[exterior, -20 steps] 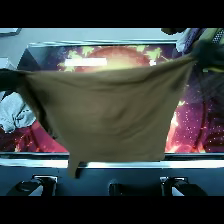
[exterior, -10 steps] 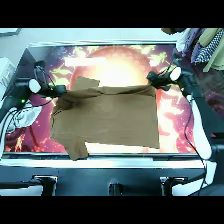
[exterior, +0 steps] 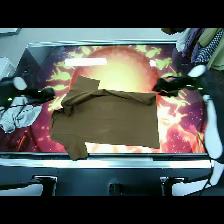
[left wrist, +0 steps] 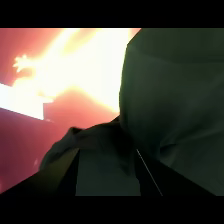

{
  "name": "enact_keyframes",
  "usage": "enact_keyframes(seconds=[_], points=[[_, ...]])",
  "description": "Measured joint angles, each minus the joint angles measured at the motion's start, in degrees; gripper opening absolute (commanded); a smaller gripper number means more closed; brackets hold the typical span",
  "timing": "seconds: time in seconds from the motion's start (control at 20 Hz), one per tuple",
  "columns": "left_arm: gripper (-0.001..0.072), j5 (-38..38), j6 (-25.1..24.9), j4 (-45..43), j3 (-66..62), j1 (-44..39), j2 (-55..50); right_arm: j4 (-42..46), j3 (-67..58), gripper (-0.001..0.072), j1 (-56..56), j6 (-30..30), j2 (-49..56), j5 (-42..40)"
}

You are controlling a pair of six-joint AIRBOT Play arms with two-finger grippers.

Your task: Fold the clothes and pants, and hang the long-sleeved shirts on hangers.

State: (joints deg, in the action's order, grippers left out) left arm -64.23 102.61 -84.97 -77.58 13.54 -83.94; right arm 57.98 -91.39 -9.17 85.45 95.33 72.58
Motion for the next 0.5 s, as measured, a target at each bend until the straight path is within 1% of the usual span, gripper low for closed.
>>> enact_keyframes(seconds=[0.1, 0.2, 0.35, 0.5], points=[[0.0404, -3.4, -0.9, 1.3, 2.7, 3.7, 4.4, -2.2, 3.6, 0.0479, -5.6, -4.4, -4.1, 5.0], [0.0403, -5.4, -1.5, 2.9, 7.5, 7.1, 9.7, -3.6, 10.8, 0.048, -10.5, -7.8, -9.5, 7.6], [0.0403, -6.8, -1.8, 3.8, 16.0, 10.7, 16.8, -4.0, 25.5, 0.0481, -15.4, -11.8, -17.6, 7.6], [0.0398, -7.3, -2.0, 3.9, 22.0, 12.2, 20.3, -3.6, 39.7, 0.0479, -17.3, -15.0, -22.9, 5.6]])
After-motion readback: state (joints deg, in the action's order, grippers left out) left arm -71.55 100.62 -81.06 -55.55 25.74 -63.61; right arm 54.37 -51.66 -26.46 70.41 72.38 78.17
